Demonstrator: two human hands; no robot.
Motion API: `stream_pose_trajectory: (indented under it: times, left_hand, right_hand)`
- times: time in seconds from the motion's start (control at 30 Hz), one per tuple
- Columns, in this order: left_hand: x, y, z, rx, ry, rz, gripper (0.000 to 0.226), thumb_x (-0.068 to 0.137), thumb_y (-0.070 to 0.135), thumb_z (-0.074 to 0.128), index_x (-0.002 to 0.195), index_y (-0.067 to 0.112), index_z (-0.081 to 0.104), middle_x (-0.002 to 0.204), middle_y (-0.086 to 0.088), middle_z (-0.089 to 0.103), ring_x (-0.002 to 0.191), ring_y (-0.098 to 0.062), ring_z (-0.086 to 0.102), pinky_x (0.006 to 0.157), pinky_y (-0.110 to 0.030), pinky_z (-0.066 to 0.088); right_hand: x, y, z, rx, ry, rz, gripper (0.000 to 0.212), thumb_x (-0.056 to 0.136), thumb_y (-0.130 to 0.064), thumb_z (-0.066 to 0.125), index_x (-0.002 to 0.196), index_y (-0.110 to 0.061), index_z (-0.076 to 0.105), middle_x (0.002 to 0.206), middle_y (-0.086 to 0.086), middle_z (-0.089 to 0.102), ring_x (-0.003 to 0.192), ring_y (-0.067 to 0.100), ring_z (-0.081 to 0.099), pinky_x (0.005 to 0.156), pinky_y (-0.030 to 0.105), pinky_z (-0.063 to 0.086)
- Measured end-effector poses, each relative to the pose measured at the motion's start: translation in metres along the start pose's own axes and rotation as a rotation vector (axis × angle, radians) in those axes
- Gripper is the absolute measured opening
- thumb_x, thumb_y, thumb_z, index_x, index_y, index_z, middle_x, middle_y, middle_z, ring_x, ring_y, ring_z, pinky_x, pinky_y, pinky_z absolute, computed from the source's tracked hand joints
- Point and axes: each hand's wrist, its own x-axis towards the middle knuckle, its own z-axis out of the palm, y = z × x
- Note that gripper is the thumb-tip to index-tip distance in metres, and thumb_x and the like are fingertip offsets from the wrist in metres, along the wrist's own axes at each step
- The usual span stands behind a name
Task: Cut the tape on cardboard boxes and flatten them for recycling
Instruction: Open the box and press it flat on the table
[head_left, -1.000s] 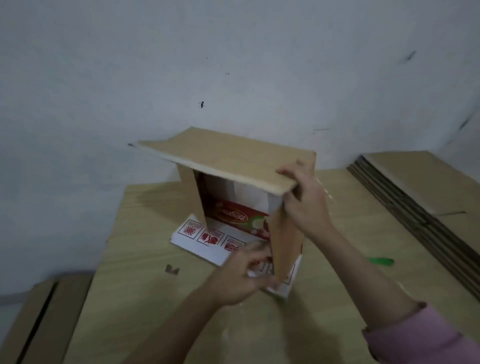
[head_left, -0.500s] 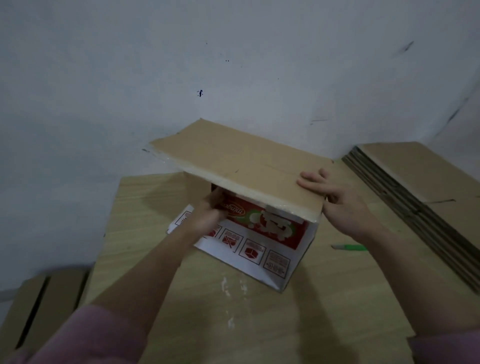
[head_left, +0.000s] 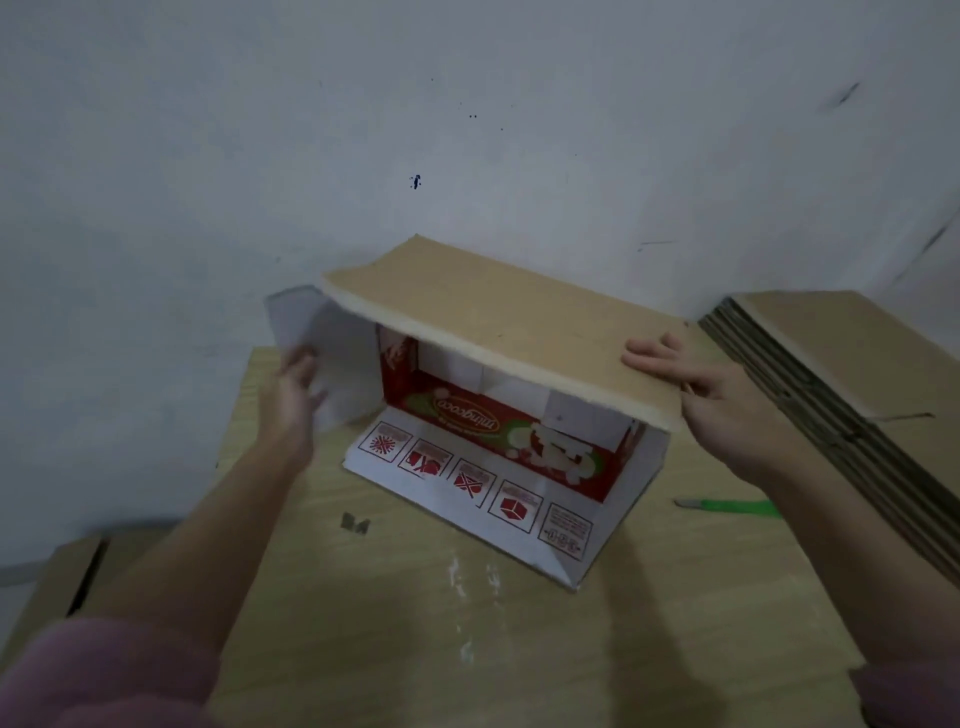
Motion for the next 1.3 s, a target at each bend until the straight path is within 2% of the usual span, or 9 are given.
stream_pose_trajectory:
  times: [0.1,0.2,0.33,0.43,0.6,0.77,0.93,1.07,1.3]
  left_hand:
    - [0.026,0.022,-0.018,-0.078,0.031,-0.117,0.043,0.101,0.034,0.033,0.135,0.01,0.045,0.118,-0.006,0.052,0.115,-0.015,0.047,0.093,-0.033,0.037]
    - [0.038,0.034,-0.006,0.256,0.078,0.001,0.036,0.097,0.035,0.045,0.12,0.009,0.054,0.114,-0.008,0.056,0.112,-0.021,0.049,0.087,-0.034,0.039]
    - [-0.001,0.034,0.037,0.874,0.076,0.368,0.059,0.085,0.031,0.062,0.135,0.007,0.042,0.14,-0.016,0.038,0.13,-0.032,0.036,0.107,-0.043,0.031]
    - [-0.055,0.024,0.082,1.027,-0.268,0.612,0.061,0.089,0.049,0.049,0.141,0.019,0.038,0.151,-0.005,0.026,0.142,-0.021,0.015,0.114,-0.049,0.012]
    - [-0.091,0.02,0.119,1.22,-0.511,0.488,0.068,0.091,0.067,0.02,0.148,0.03,0.023,0.159,0.007,0.005,0.144,-0.007,0.002,0.114,-0.047,-0.001]
    - [-0.047,0.06,0.104,1.579,-0.552,0.476,0.061,0.094,0.057,0.029,0.146,0.025,0.027,0.155,0.005,0.022,0.143,-0.018,0.014,0.111,-0.047,0.018]
    - [-0.057,0.073,0.088,1.346,-0.51,0.761,0.039,0.093,0.037,0.052,0.123,0.014,0.059,0.13,-0.007,0.053,0.119,-0.028,0.049,0.098,-0.039,0.041]
    - [-0.08,0.052,0.078,1.264,-0.712,0.809,0.084,0.075,0.071,0.03,0.138,0.018,0.047,0.142,0.004,0.042,0.131,-0.013,0.036,0.11,-0.038,0.028]
    - [-0.048,0.068,0.045,1.1,-0.902,0.701,0.087,0.07,0.085,0.036,0.138,0.03,0.045,0.141,0.019,0.038,0.131,0.005,0.03,0.113,-0.029,0.023]
  right_hand:
    - [-0.004,0.001,-0.001,-0.303,-0.135,-0.135,0.046,0.084,0.006,0.048,0.116,-0.024,0.062,0.131,-0.009,0.046,0.135,0.014,0.03,0.11,0.016,0.017]
    - [0.002,-0.004,0.003,-0.573,-0.151,-0.218,0.043,0.069,-0.012,0.041,0.088,-0.024,0.078,0.121,-0.003,0.051,0.124,0.022,0.044,0.109,0.041,0.026]
    - [0.024,-0.012,0.002,-0.209,0.188,-0.053,0.025,0.09,-0.021,0.058,0.111,-0.017,0.069,0.12,0.001,0.05,0.116,0.015,0.045,0.094,0.011,0.029]
    - [0.04,0.001,0.0,-0.241,0.166,0.198,0.047,0.091,-0.021,0.057,0.137,-0.016,0.047,0.144,0.003,0.036,0.133,0.019,0.033,0.104,0.021,0.022]
    - [0.033,0.011,0.011,-0.346,0.306,0.115,0.037,0.076,-0.046,0.062,0.104,-0.022,0.063,0.108,0.006,0.057,0.103,0.027,0.052,0.093,0.04,0.042]
    - [0.006,-0.003,0.044,0.049,0.158,-0.186,0.008,0.08,-0.019,0.062,0.086,-0.021,0.065,0.078,-0.003,0.056,0.064,0.009,0.05,0.062,0.021,0.042]
    - [0.013,0.004,0.071,0.179,0.011,0.072,0.049,0.082,-0.028,0.071,0.127,-0.022,0.053,0.122,-0.001,0.053,0.112,0.017,0.052,0.095,0.039,0.047]
    - [0.014,0.006,0.081,0.444,-0.142,0.605,0.124,0.049,-0.062,0.072,0.15,-0.027,0.009,0.143,0.008,0.04,0.12,0.025,0.051,0.095,0.047,0.048]
    - [0.007,-0.003,0.089,0.556,0.028,0.575,0.076,0.044,-0.048,0.088,0.106,-0.013,0.063,0.101,-0.001,0.071,0.092,0.016,0.067,0.077,0.036,0.057]
